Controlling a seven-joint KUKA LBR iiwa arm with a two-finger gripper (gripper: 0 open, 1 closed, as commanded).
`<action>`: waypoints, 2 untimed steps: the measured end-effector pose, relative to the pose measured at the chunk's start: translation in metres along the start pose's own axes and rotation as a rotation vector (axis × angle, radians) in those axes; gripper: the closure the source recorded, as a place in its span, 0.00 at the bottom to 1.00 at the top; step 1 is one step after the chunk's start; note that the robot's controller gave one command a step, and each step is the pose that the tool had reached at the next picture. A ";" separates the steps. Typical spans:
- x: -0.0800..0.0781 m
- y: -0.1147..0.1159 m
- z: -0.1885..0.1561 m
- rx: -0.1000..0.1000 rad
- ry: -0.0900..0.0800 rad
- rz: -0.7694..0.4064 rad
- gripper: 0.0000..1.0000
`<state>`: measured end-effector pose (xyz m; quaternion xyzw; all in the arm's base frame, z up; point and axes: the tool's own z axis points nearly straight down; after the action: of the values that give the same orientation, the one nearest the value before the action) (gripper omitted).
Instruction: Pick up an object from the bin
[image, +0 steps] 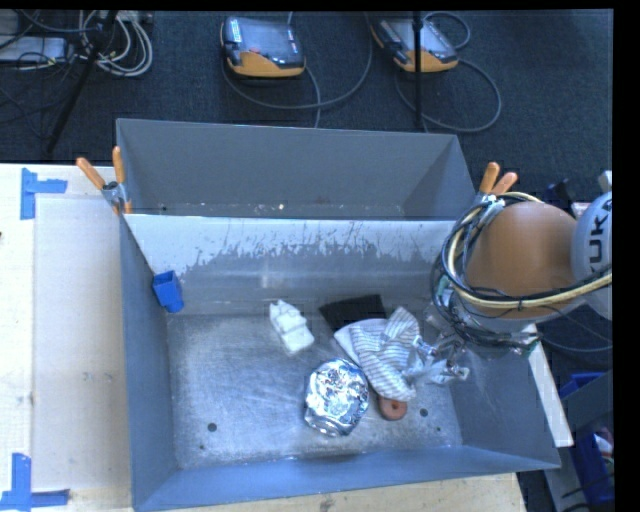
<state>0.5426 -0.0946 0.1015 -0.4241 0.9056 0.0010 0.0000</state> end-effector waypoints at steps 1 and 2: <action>-0.003 0.007 -0.013 -0.001 0.000 -0.015 1.00; -0.016 0.029 -0.041 -0.001 0.002 -0.043 1.00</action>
Offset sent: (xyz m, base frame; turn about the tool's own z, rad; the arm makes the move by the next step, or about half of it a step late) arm -0.0171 0.0445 0.0587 -0.0606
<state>0.5304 -0.0642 0.1425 -0.4437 0.8962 0.0013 -0.0010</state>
